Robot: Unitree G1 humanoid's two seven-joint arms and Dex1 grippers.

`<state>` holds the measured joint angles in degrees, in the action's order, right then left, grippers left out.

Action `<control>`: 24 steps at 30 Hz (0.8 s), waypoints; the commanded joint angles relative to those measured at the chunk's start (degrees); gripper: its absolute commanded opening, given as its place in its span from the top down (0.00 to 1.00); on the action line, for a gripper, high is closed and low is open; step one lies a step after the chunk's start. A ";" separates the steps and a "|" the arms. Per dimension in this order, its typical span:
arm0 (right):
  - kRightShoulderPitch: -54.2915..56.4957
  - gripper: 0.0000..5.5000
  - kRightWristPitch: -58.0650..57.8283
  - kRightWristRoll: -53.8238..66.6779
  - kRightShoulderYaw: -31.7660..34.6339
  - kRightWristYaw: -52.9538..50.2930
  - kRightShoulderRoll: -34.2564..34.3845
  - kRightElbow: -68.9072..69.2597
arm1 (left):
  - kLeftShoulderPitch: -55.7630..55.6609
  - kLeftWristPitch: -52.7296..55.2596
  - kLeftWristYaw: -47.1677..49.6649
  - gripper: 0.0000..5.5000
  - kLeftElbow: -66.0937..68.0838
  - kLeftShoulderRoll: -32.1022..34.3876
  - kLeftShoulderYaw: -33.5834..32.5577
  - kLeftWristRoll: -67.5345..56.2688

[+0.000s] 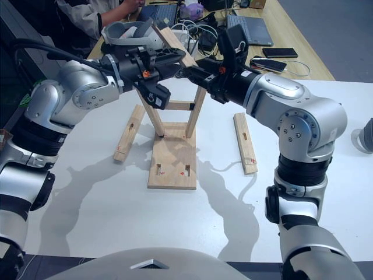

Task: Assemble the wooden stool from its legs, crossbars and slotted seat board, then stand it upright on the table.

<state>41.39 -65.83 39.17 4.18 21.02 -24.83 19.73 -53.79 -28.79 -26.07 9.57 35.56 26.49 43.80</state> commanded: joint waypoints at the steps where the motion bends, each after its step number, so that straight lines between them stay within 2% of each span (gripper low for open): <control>1: -0.23 0.77 1.04 -0.34 -0.87 1.18 -0.78 1.29 | 1.15 -0.28 -2.31 0.83 -0.34 -0.21 0.17 -0.71; 4: -0.64 0.77 2.50 -0.34 -0.67 2.30 -0.91 2.09 | 1.79 0.10 -3.02 0.92 -0.79 -0.22 -0.10 -1.17; 8: -0.55 0.77 1.59 2.65 2.16 2.91 0.55 1.66 | 2.14 1.43 -3.11 0.93 -0.73 -0.70 -0.60 -1.40; 18: -2.18 0.44 -2.16 13.13 5.69 4.50 1.33 3.87 | 2.31 3.90 -1.89 0.93 -0.11 -2.26 -2.14 -1.68; 21: -1.44 0.43 0.85 12.05 8.76 3.67 -0.02 0.88 | 3.14 4.67 -0.49 0.93 -1.40 -2.80 -3.64 -2.63; 24: -1.00 0.43 8.23 10.25 15.21 0.68 1.15 -4.44 | 6.11 9.72 -0.72 0.93 -3.81 -4.96 -6.73 -6.66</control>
<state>39.34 -61.12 50.21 15.27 24.12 -24.07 18.71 -49.82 -22.42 -26.19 7.38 32.02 21.84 39.68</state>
